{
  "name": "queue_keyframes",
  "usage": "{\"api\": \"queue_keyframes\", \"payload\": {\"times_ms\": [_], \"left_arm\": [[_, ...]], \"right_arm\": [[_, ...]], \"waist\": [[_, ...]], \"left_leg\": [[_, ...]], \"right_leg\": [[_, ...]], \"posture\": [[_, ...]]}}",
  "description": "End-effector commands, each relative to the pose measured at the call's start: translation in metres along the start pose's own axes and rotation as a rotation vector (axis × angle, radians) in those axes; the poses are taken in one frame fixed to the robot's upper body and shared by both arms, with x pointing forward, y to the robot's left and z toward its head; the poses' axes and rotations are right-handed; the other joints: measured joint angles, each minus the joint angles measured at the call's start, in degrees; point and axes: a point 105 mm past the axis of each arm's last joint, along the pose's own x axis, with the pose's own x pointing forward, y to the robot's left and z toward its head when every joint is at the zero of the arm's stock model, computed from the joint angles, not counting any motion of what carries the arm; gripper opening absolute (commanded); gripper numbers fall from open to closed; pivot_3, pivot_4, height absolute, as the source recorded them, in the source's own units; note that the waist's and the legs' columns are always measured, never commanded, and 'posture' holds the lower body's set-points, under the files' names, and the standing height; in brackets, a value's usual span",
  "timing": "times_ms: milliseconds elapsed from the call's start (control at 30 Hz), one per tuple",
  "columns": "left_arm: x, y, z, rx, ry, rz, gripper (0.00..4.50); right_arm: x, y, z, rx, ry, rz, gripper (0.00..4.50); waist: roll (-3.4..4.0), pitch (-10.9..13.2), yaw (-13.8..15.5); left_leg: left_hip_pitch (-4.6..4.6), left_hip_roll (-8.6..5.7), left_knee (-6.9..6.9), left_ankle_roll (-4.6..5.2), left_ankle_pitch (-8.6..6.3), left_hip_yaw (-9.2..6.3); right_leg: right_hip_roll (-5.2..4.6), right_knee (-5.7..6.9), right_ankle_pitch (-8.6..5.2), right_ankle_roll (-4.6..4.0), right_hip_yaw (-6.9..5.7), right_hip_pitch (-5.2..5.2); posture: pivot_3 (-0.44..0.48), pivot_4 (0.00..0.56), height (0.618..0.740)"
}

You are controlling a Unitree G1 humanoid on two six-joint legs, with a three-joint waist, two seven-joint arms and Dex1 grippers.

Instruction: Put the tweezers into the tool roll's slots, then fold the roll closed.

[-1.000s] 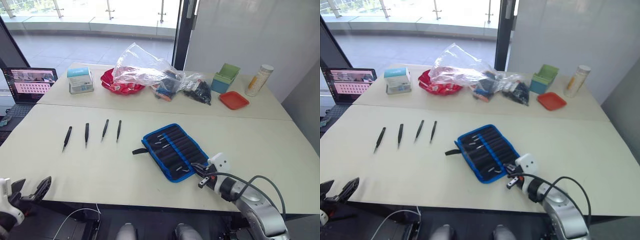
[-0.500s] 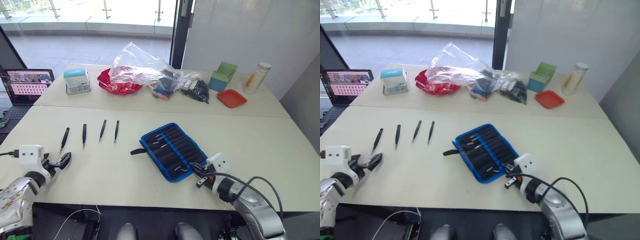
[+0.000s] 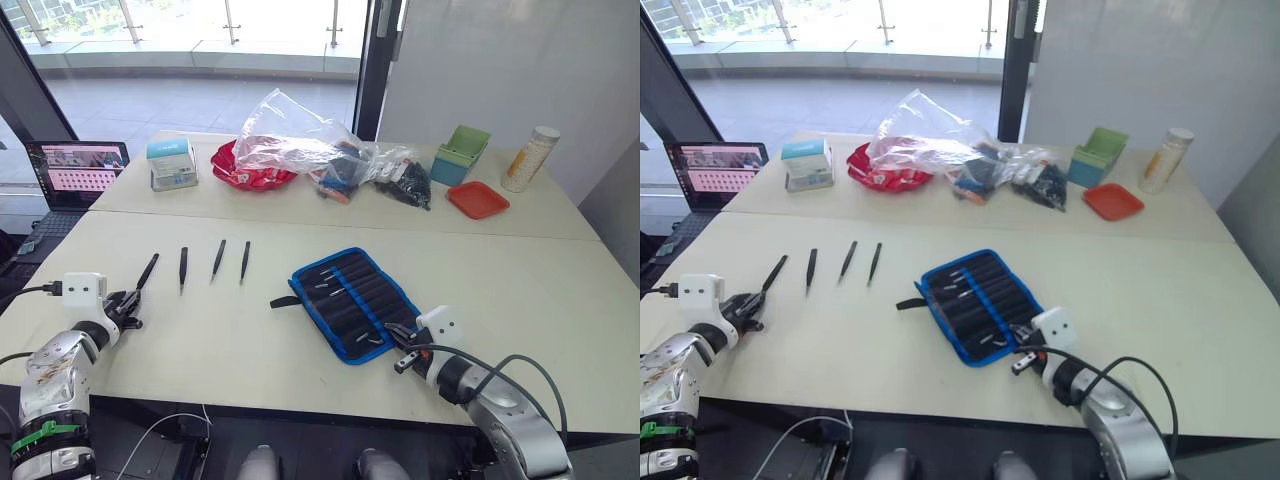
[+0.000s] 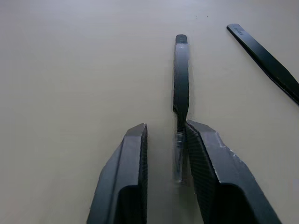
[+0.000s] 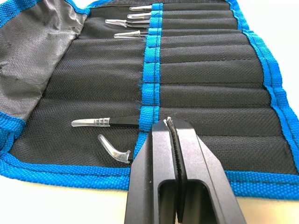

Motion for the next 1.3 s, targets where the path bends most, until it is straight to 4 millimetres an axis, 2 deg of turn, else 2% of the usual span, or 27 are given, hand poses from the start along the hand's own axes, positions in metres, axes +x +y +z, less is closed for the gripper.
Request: {"api": "queue_keyframes", "payload": {"times_ms": [33, 233, 367, 433, 533, 633, 733, 867, 1000, 1133, 1300], "left_arm": [[0.008, -0.02, -0.012, 0.002, 0.038, -0.086, 0.04], [0.005, -0.01, 0.004, 0.012, -0.013, -0.069, 0.04], [-0.002, -0.008, 0.044, 0.025, -0.14, -0.062, 0.04], [-0.003, -0.02, 0.068, 0.043, -0.2, -0.091, 0.04], [-0.005, -0.039, 0.091, 0.073, -0.242, -0.141, 0.04], [0.001, -0.078, 0.11, 0.078, -0.25, -0.28, 0.04], [0.007, -0.126, 0.111, 0.087, -0.193, -0.459, 0.04], [0.005, -0.176, 0.107, 0.08, -0.133, -0.657, 0.04], [-0.013, -0.243, 0.1, 0.074, -0.012, -0.927, 0.04], [-0.024, -0.266, 0.092, 0.152, 0.066, -1.039, 0.04], [-0.032, -0.27, 0.071, 0.264, 0.193, -1.086, 0.04]], "right_arm": [[0.002, 0.009, -0.003, 0.015, 0.014, 0.028, 0.0], [0.002, 0.009, -0.004, 0.013, 0.015, 0.031, 0.0], [0.002, 0.009, -0.004, 0.009, 0.016, 0.035, 0.0], [0.003, 0.008, -0.003, 0.009, 0.016, 0.037, 0.0], [0.004, 0.008, -0.003, 0.009, 0.017, 0.039, 0.0], [0.007, 0.009, -0.003, 0.01, 0.016, 0.046, 0.0], [0.01, 0.008, -0.002, 0.008, 0.013, 0.048, 0.0], [0.012, 0.006, -0.001, 0.002, 0.012, 0.042, 0.0], [0.011, 0.004, -0.001, -0.003, 0.01, 0.029, 0.0], [0.011, 0.002, 0.0, -0.004, 0.007, 0.018, 0.0], [0.011, 0.0, 0.0, -0.006, 0.001, -0.002, 0.0]], "waist": [[0.0, 0.0, 0.0], [-0.01, 0.0, -0.2], [-0.16, 0.0, -0.3], [-0.4, 0.1, -0.4], [-0.54, 0.1, -0.4], [-0.54, 0.1, -0.5], [-0.54, 0.1, -0.6], [-0.51, 0.1, -1.2], [-0.52, 0.2, -1.5], [-0.43, 0.2, -1.8], [-0.31, 0.2, -2.0]], "left_leg": [[0.0, 0.0, 0.0, 0.0, 0.0, 0.0], [-0.01, 0.01, 0.0, 0.0, 0.0, 0.0], [-0.08, 0.03, 0.0, 0.0, 0.0, -0.01], [-0.16, 0.08, 0.0, -0.01, 0.0, -0.03], [-0.2, 0.09, -0.01, -0.01, 0.0, -0.06], [-0.18, 0.09, -0.01, -0.01, 0.0, -0.05], [-0.18, 0.08, -0.01, -0.01, 0.0, -0.06], [-0.18, 0.09, -0.02, 0.0, 0.0, -0.05], [-0.25, 0.07, -0.02, 0.0, 0.0, -0.11], [-0.27, 0.06, 0.0, 0.0, 0.0, -0.13], [-0.24, 0.06, -0.03, 0.0, 0.0, -0.14]], "right_leg": [[0.0, 0.0, 0.0, 0.0, 0.0, 0.0], [0.01, 0.0, 0.0, 0.0, -0.01, -0.01], [0.02, 0.0, 0.0, 0.0, -0.02, -0.06], [0.06, 0.0, 0.0, 0.0, -0.04, -0.14], [0.06, 0.0, 0.01, -0.01, -0.05, -0.15], [0.07, 0.0, 0.01, -0.01, -0.04, -0.14], [0.09, 0.0, 0.01, -0.01, -0.03, -0.13], [0.14, 0.01, 0.01, -0.01, 0.02, -0.16], [0.15, 0.0, 0.01, -0.01, 0.01, -0.17], [0.16, -0.01, 0.01, -0.01, 0.03, -0.16], [0.19, -0.01, 0.0, -0.01, 0.09, -0.17]], "posture": [[0.0, 0.15, 0.717], [0.0, 0.15, 0.717], [0.0, 0.15, 0.717], [0.0, 0.15, 0.717], [0.0, 0.15, 0.717], [0.0, 0.15, 0.717], [0.0, 0.15, 0.717], [0.0, 0.15, 0.717], [0.0, 0.15, 0.717], [0.0, 0.15, 0.717], [0.0, 0.15, 0.717]]}}
